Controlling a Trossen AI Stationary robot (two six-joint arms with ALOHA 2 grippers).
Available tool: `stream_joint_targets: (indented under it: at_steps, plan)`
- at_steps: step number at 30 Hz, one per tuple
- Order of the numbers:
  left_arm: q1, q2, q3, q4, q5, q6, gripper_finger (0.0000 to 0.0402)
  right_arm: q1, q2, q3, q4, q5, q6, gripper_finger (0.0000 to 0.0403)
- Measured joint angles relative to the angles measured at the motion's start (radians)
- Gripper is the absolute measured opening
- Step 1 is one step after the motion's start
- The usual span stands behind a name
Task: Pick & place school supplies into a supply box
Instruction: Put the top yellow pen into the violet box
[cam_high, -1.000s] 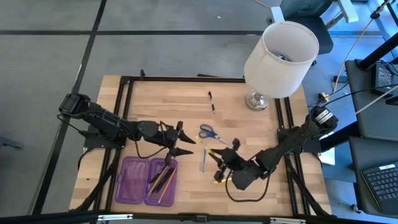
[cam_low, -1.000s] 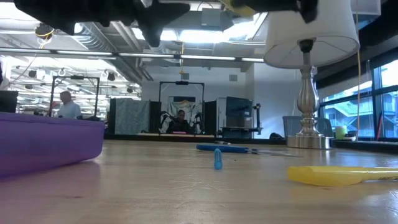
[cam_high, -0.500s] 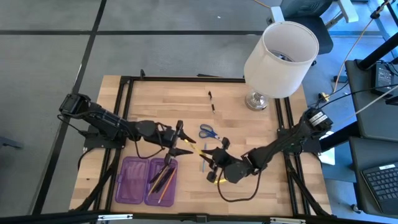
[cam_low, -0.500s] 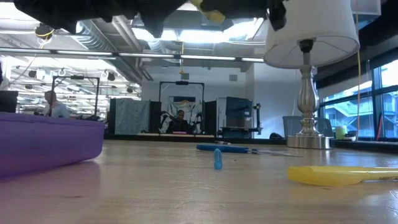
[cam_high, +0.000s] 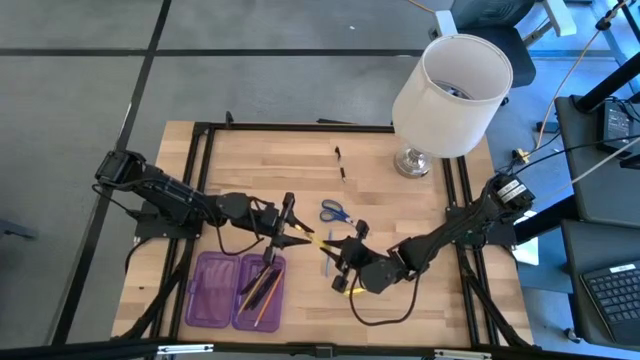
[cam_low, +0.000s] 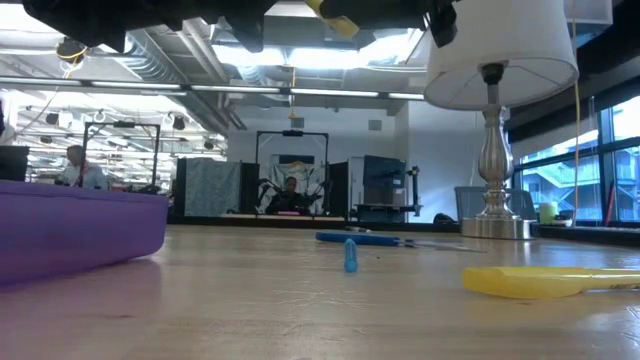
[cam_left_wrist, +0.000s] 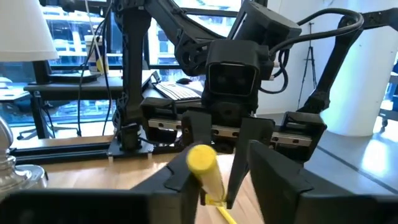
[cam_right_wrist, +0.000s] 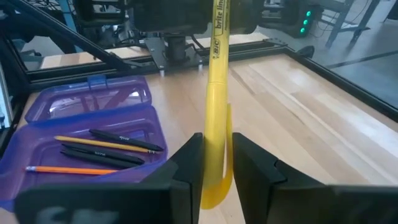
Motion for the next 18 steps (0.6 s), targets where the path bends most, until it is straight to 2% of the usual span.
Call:
stream_joint_targets:
  at_steps: [9, 14, 18]
  plan:
    - [0.000, 0.000, 0.000, -0.007, 0.002, 0.004, 0.0018, 0.000, 0.000, 0.000, -0.004, -0.032, -0.006, 0.0078]
    - [0.000, 0.000, 0.000, -0.036, 0.002, -0.017, 0.0023, -0.003, 0.000, 0.000, -0.034, -0.068, -0.055, 0.0087]
    - [0.000, -0.020, 0.000, -0.108, 0.000, -0.061, 0.0025, -0.002, -0.001, 0.000, -0.058, -0.103, -0.026, 0.0127]
